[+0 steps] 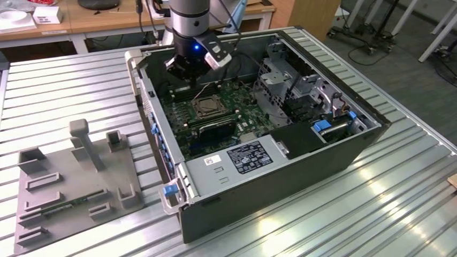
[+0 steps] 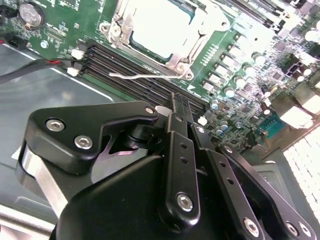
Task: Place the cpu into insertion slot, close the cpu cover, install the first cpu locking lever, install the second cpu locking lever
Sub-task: 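Install the first cpu locking lever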
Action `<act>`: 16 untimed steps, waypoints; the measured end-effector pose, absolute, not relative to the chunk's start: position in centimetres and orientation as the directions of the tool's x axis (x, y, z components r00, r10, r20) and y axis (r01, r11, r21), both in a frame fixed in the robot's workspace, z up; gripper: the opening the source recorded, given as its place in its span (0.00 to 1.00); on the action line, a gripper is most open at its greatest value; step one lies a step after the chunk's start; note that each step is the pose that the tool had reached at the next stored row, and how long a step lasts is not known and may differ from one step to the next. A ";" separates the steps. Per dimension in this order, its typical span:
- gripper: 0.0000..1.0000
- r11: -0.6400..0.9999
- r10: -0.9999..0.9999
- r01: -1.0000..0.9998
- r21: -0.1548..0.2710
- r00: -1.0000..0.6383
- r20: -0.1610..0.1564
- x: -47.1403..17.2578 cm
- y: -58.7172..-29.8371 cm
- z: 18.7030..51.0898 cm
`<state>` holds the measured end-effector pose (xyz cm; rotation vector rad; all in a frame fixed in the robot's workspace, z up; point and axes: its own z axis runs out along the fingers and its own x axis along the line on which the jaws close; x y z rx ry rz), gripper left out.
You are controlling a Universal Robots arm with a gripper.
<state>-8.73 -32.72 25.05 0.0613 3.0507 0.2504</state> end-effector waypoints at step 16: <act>0.11 0.984 0.047 0.033 0.173 -0.996 -0.076 -8.0 -32.7 24.7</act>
